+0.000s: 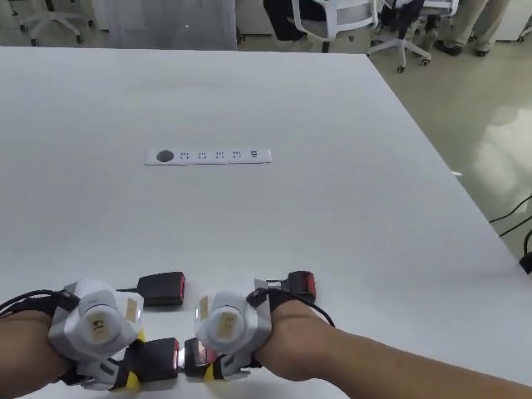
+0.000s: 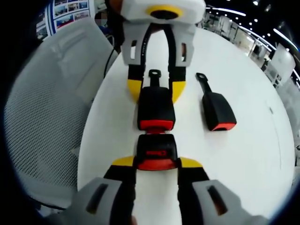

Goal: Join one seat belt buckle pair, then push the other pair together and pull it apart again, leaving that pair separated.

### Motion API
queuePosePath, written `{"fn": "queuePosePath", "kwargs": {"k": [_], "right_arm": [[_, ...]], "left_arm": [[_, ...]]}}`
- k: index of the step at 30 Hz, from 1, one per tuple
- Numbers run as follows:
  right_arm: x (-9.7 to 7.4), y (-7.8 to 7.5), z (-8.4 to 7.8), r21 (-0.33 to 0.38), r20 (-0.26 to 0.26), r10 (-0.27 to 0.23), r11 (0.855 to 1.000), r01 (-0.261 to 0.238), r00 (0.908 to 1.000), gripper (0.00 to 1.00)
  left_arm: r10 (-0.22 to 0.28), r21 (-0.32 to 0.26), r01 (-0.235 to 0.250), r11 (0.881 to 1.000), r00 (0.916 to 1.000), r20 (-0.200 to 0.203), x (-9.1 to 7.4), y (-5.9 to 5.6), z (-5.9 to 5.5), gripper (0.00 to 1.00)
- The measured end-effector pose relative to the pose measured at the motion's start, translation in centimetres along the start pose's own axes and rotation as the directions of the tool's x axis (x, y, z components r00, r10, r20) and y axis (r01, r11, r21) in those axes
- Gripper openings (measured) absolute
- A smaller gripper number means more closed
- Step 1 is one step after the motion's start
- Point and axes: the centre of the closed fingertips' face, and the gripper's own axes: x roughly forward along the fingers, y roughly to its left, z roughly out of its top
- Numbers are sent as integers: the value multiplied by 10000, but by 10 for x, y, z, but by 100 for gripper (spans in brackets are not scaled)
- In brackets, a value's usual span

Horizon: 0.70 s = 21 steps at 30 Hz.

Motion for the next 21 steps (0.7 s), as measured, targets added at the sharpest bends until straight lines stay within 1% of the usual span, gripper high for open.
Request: {"fn": "queuePosePath", "kwargs": {"k": [2, 4, 6, 8, 9, 10, 11, 12, 13, 14, 15, 16, 17, 18, 19, 20, 21], "right_arm": [[0, 0, 1, -30, -68, -46, 10000, 45, 10000, 34], [0, -1, 1, -107, -174, -111, 9999, 109, 9998, 34], [-2, -2, 3, -174, -211, -254, 9995, 251, 9995, 35], [-9, -3, 7, -121, -127, -340, 9994, 339, 9993, 35], [-14, -4, 10, -68, -43, -383, 9992, 383, 9993, 34], [-24, -7, 22, 176, 557, -464, 9988, 455, 9974, 33], [-28, -8, 25, 294, 672, -517, 9983, 498, 9964, 33], [-38, -13, 30, 534, 927, -639, 9968, 591, 9936, 33], [-45, -15, 31, 591, 998, -668, 9964, 611, 9928, 33], [-55, -21, 30, 514, 1075, -749, 9962, 697, 9914, 34], [-60, -25, 29, 505, 1104, -865, 9954, 813, 9901, 34], [-68, -33, 23, 526, 1076, -1066, 9935, 1014, 9885, 35], [-73, -38, 19, 556, 1043, -1170, 9922, 1117, 9876, 35], [-79, -45, 10, 720, 943, -1374, 9888, 1309, 9860, 35], [-82, -50, 2, 940, 829, -1453, 9860, 1374, 9859, 36], [-86, -57, -9, 1031, 699, -1540, 9838, 1464, 9856, 36], [-89, -61, -16, 1025, 615, -1632, 9824, 1565, 9847, 36]], "left_arm": [[-49, -26, 49, 10000, 10000, 52, 0, 0, 0, 33], [-56, -79, 56, 10000, 10000, -16, 0, 1, 0, 33], [41, -168, -43, 9998, 9999, -127, -1, 1, 0, 33], [172, -236, -166, 9996, 9995, 280, -9, 2, 8, 32], [159, -332, -142, 9993, 9985, 533, -14, 2, 12, 32], [239, -581, -181, 9981, 9947, 997, -25, 5, 20, 32], [351, -707, -273, 9971, 9930, 1124, -28, 8, 22, 33], [638, -905, -516, 9946, 9884, 1375, -39, 15, 28, 31], [791, -919, -642, 9937, 9825, 1686, -50, 22, 36, 30], [927, -929, -767, 9927, 9789, 1823, -55, 27, 39, 31], [1100, -891, -945, 9915, 9759, 1884, -60, 34, 41, 31], [1262, -782, -1137, 9904, 9753, 1811, -65, 42, 43, 31], [1329, -626, -1234, 9904, 9746, 1800, -68, 47, 46, 31], [1418, -523, -1344, 9895, 9724, 1850, -70, 52, 50, 31], [1459, -529, -1383, 9890, 9715, 1866, -70, 55, 52, 31], [1492, -509, -1420, 9885, 9705, 1894, -70, 61, 55, 31], [1521, -469, -1458, 9882, 9701, 1889, -68, 64, 56, 32]]}}
